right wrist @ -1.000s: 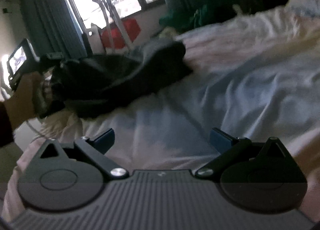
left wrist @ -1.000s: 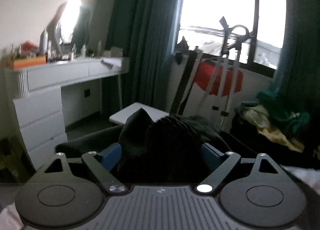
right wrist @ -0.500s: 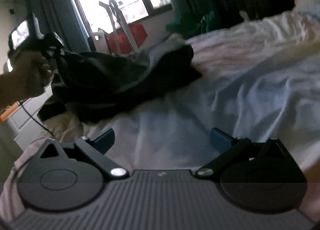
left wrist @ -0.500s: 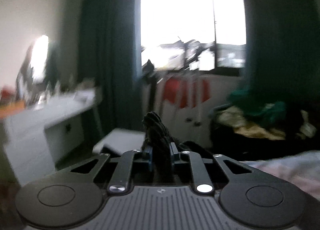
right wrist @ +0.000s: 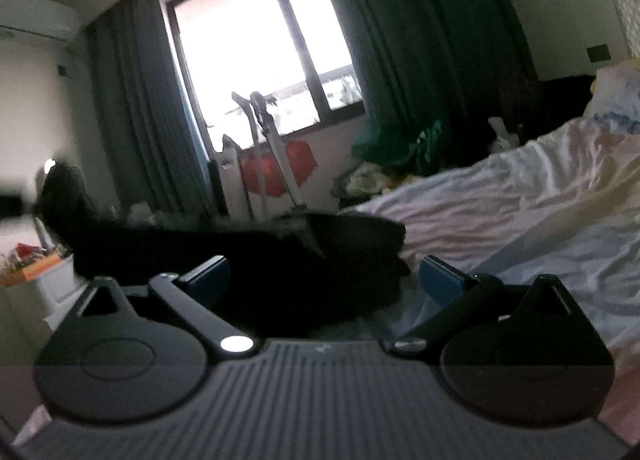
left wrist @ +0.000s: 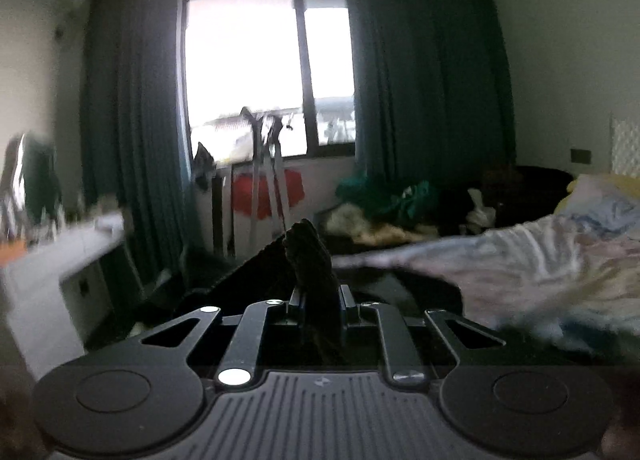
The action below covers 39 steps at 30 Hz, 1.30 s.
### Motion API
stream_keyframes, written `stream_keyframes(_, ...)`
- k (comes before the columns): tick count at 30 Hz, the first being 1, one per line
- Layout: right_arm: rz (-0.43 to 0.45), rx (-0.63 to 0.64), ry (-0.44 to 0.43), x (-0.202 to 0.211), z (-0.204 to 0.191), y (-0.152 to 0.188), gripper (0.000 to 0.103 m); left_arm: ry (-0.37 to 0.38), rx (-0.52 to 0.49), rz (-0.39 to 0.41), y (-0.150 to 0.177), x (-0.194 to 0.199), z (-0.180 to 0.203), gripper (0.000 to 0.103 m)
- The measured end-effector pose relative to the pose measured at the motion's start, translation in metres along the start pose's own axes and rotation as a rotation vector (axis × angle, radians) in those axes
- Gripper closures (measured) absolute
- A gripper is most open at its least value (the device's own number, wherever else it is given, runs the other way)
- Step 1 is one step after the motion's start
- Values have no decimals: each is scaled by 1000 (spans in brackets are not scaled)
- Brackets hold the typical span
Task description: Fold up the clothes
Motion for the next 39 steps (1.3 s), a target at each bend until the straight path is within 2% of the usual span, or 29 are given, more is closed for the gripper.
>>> stream_keyframes(4, 21, 25, -41, 23, -3, -10, 0, -17, 124, -195, 66, 5, -15, 86)
stream_keyframes(5, 6, 47, -61, 26, -9, -8, 0, -17, 132, -223, 72, 2, -19, 84)
stream_keyframes(9, -47, 104, -123, 36, -27, -3, 0, -4, 157, -280, 76, -8, -40, 80)
stream_keyframes(14, -66, 187, -162, 40, -51, 7, 0, 58, 252, -326, 85, 6, -64, 65)
stream_keyframes(16, -93, 217, -188, 39, -60, 11, 4, 49, 263, -350, 92, 19, -69, 58)
stream_keyframes(20, -139, 218, -243, 32, -78, 12, 4, 7, 292, -349, 83, 42, -84, 44)
stream_keyframes(23, -173, 240, -273, 15, -100, 6, 4, -40, 274, -322, 70, 48, -106, 39)
stream_keyframes(26, -199, 325, -296, -8, -136, 3, 5, -82, 280, -300, 62, 47, -131, 37)
stream_keyframes(27, -215, 354, -312, -18, -150, 3, 13, -82, 289, -302, 63, 45, -138, 37)
stream_keyframes(28, -234, 381, -331, -30, -164, 3, 27, -82, 299, -304, 63, 43, -145, 37)
stream_keyframes(33, -351, 555, -380, -84, -236, 28, 33, -82, 348, -315, 67, 31, -179, 37)
stream_keyframes(37, -441, 730, -361, -112, -272, 59, 43, -79, 390, -337, 75, 19, -197, 37)
stream_keyframes(39, -472, 808, -346, -122, -284, 72, 44, -80, 406, -351, 80, 13, -201, 40)
Point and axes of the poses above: each gripper's, at about its wrist camera, not at the fingertips, and x roughly against the way its jaws point, z to its right, y to its underside, the point moved 2 cm from there along -x, roughly the way its jaws point, and after that the axes turned 6 degrees about x, right-handed, at the moved point
